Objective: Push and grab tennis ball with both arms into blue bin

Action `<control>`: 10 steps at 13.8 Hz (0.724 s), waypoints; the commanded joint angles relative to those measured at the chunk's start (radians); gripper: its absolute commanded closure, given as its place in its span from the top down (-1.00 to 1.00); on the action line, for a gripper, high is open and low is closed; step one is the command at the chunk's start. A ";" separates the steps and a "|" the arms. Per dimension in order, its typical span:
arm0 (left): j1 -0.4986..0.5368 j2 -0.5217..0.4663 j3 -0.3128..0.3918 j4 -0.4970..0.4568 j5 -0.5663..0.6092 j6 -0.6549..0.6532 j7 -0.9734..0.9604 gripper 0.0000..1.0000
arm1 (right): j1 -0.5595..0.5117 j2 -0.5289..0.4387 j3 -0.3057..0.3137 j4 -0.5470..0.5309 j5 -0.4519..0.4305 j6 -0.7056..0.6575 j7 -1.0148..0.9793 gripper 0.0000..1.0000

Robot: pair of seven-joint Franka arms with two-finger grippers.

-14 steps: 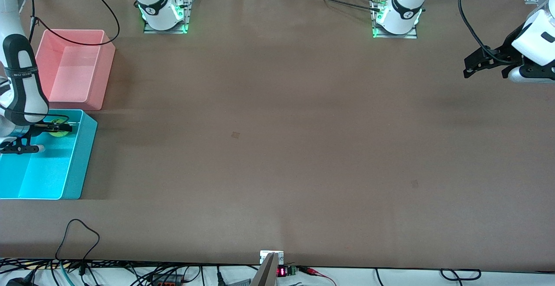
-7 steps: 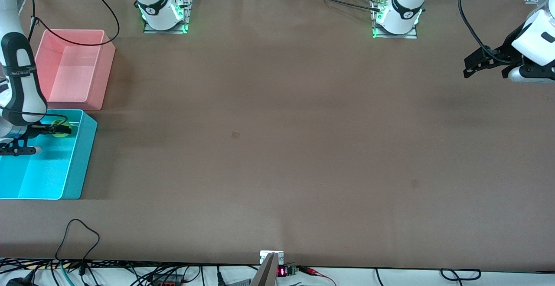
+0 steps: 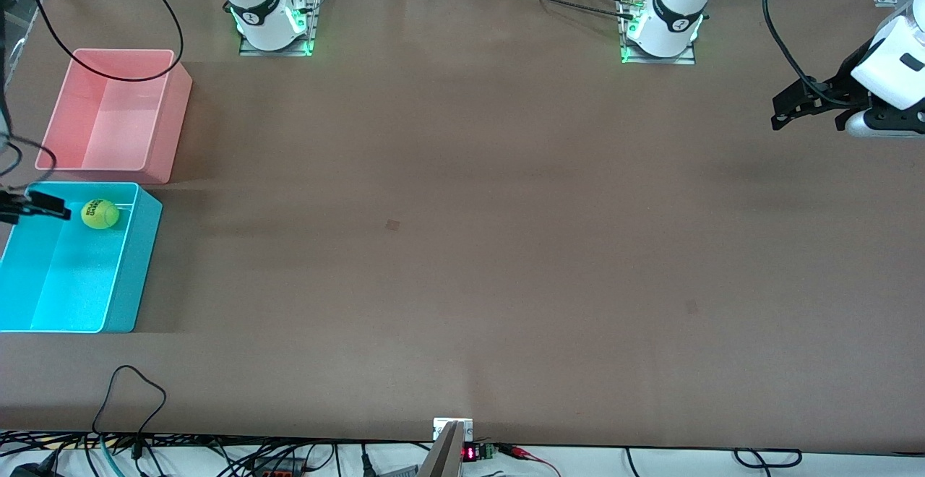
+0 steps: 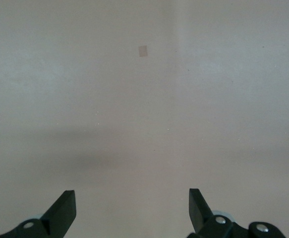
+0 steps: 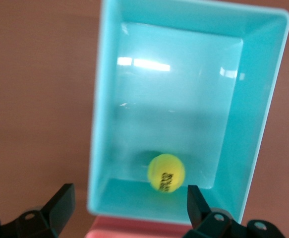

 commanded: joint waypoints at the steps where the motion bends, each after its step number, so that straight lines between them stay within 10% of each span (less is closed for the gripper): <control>1: -0.011 0.014 -0.025 0.041 -0.018 -0.020 0.019 1.00 | -0.001 -0.159 0.083 -0.047 0.002 -0.122 0.030 1.00; 7: -0.017 0.089 -0.065 0.038 -0.004 -0.035 0.019 1.00 | 0.153 -0.342 0.155 -0.060 0.002 -0.323 0.191 1.00; 10: -0.010 0.106 -0.065 0.040 -0.005 -0.035 0.021 1.00 | 0.296 -0.361 0.042 -0.058 0.004 -0.331 0.193 1.00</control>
